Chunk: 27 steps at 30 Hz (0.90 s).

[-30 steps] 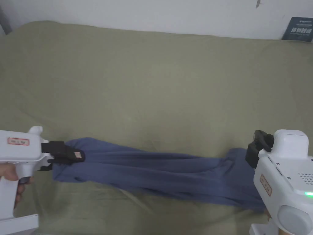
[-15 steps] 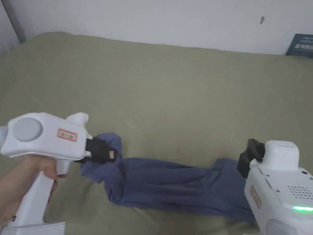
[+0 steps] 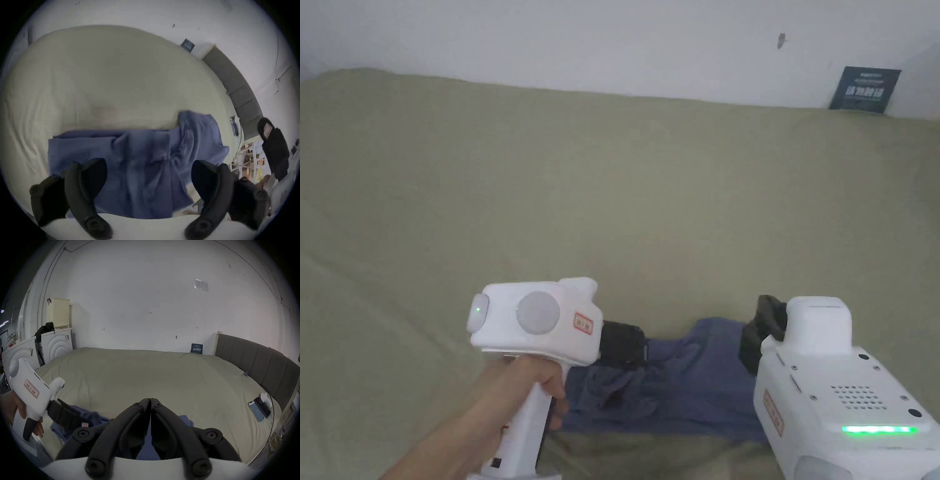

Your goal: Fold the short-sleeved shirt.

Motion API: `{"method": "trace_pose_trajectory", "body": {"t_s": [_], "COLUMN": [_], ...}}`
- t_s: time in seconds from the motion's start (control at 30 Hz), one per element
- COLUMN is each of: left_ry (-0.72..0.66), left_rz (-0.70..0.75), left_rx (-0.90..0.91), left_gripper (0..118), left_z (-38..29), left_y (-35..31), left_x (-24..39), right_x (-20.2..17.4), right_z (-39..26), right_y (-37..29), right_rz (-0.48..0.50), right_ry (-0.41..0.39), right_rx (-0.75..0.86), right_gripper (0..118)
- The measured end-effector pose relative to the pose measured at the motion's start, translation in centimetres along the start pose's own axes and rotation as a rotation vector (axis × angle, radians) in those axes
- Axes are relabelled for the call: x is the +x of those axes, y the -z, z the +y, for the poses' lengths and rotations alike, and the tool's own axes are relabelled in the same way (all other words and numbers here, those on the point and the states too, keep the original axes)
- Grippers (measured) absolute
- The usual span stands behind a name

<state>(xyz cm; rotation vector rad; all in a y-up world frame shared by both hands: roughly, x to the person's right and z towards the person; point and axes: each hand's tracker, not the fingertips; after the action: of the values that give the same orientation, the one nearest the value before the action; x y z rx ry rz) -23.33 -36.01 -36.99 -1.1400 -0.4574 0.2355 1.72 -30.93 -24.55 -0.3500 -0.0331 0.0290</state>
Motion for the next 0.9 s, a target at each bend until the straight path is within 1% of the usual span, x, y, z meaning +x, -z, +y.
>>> {"method": "trace_pose_trajectory", "body": {"t_s": [0.03,0.1,0.13,0.17,0.2,0.23,0.3,0.37,0.43,0.5,0.57,0.63,0.77,0.87,0.9], "left_ry": [-0.015,-0.047,-0.085,-0.111,-0.134,-0.15,-0.178,-0.182,-0.185,-0.189,-0.194,-0.209,-0.173,-0.236,-0.248], "left_rz": [-0.008,-0.087,-0.117,-0.143,-0.162,-0.168,-0.142,-0.11,-0.086,-0.105,-0.176,-0.231,-0.205,-0.266,-0.261], "left_rx": [-0.001,0.043,0.074,0.101,0.145,0.152,0.169,0.116,0.084,0.051,0.008,-0.026,-0.075,-0.06,-0.054], "left_gripper": [110,107,98,82,52,0,0,0,0,0,0,0,0,0,0], "left_z": [-0.1,-0.3,-0.5,-0.6,-0.9,-1.1,-1.6,-1.8,-3.0,-3.5,-2.8,-2.4,-2.0,-2.6,-2.6], "left_y": [-0.8,-2.7,-4.0,-5.0,-6.2,-7.2,-8.0,-8.2,-7.2,-5.9,-3.6,-1.3,4.0,5.9,6.1], "left_x": [0.0,-1.0,-2.0,-3.0,-4.1,-5.0,-6.8,-8.1,-7.6,-6.7,-6.8,-5.3,-2.6,-2.4,-2.6], "right_x": [0.1,0.2,0.2,0.3,0.3,0.3,0.2,0.2,0.3,0.4,0.5,0.6,1.0,1.3,1.3], "right_z": [-0.1,-0.3,-0.4,-0.4,-0.4,-0.5,-0.5,-0.6,-0.6,-0.6,-0.7,-0.8,-0.9,-1.0,-1.1], "right_y": [0.0,0.1,0.2,0.3,0.4,0.5,0.8,0.9,1.2,1.2,1.3,1.3,1.2,1.1,1.1], "right_rz": [0.003,0.003,0.003,0.004,0.005,0.008,0.009,0.007,0.008,0.007,0.005,0.003,-0.003,-0.006,-0.007], "right_ry": [-0.002,-0.006,-0.004,0.002,0.012,0.019,0.023,0.025,0.033,0.039,0.038,0.029,0.028,0.025,0.022], "right_rx": [-0.006,-0.01,-0.011,-0.013,-0.016,-0.015,-0.018,-0.016,-0.019,-0.02,-0.024,-0.03,-0.037,-0.04,-0.042], "right_gripper": [6,6,6,6,6,6,6,6,6,6,6,6,6,6,6]}}
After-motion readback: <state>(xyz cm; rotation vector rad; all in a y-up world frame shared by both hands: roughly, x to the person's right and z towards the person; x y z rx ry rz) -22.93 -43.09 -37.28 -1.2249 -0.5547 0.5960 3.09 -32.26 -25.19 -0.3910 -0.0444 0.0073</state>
